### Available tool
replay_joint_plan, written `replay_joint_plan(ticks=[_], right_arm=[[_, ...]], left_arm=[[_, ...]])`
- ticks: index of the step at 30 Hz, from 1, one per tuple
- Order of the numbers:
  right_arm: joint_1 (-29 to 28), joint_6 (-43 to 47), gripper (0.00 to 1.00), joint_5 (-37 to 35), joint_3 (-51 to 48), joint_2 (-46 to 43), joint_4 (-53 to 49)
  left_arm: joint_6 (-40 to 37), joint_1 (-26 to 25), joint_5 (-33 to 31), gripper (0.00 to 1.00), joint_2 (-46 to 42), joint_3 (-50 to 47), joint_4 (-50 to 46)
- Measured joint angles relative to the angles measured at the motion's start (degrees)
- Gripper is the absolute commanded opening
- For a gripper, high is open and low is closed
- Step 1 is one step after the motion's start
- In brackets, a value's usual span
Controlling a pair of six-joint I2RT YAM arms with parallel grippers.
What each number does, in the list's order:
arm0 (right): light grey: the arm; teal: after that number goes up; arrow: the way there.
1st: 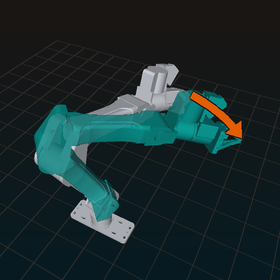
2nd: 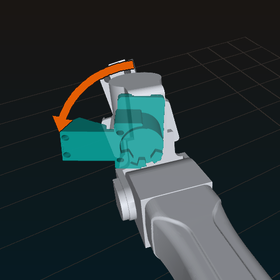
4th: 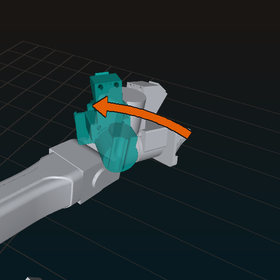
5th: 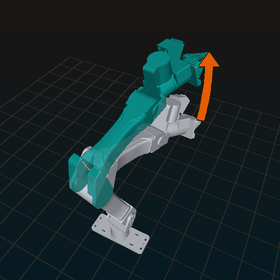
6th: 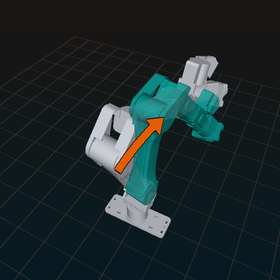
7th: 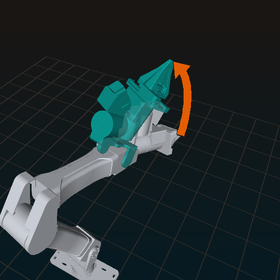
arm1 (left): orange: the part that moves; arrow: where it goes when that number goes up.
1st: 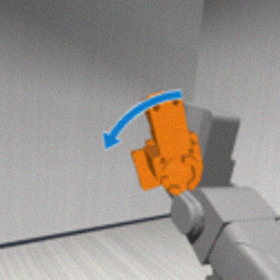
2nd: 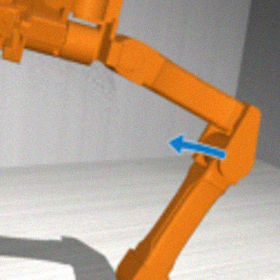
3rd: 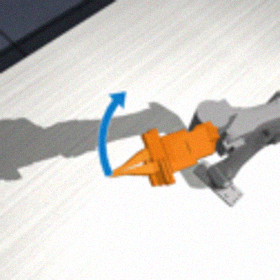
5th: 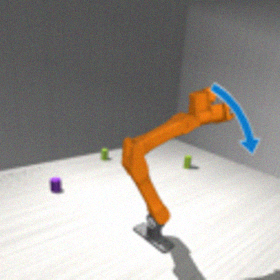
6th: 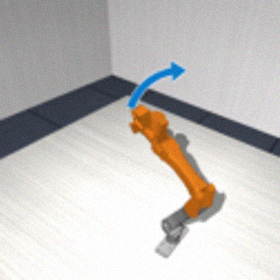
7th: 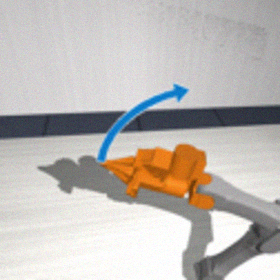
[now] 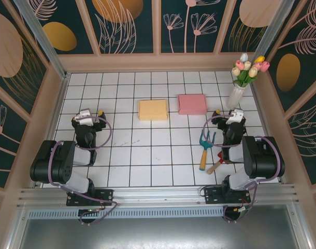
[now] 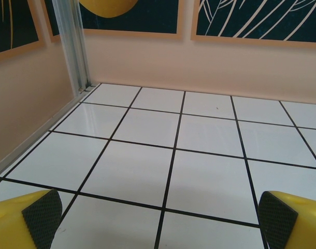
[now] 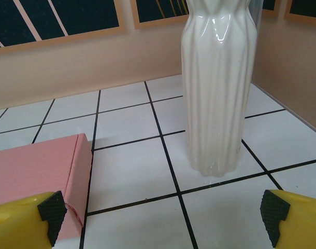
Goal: Fold the paper box
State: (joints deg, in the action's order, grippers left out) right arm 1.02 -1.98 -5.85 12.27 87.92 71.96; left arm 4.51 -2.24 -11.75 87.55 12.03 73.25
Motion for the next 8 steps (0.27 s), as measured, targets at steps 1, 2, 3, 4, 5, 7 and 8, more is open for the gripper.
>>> replay_joint_plan(ticks=[1, 2, 3, 4, 5, 7, 8], right_arm=[[0.0, 0.0, 0.99, 0.0, 0.0, 0.0, 0.0], [0.0, 0.0, 0.99, 0.0, 0.0, 0.0, 0.0], [0.0, 0.0, 0.99, 0.0, 0.0, 0.0, 0.0], [0.0, 0.0, 0.99, 0.0, 0.0, 0.0, 0.0], [0.0, 0.0, 0.99, 0.0, 0.0, 0.0, 0.0], [0.0, 0.0, 0.99, 0.0, 0.0, 0.0, 0.0], [0.0, 0.0, 0.99, 0.0, 0.0, 0.0, 0.0]], left_arm=[[0.0, 0.0, 0.0, 0.99, 0.0, 0.02, -0.02], [0.0, 0.0, 0.11, 0.99, 0.0, 0.13, -0.2], [0.02, 0.22, 0.7, 0.99, 0.0, 0.42, -0.52], [0.02, 0.46, 1.11, 0.99, 0.0, 0.74, -0.92], [0.0, 0.81, 1.51, 0.99, 0.0, 1.18, -1.27], [0.0, 1.22, 2.32, 0.99, 0.0, 1.6, -1.29], [0.0, 1.25, 2.38, 0.99, 0.0, 1.6, -1.29]])
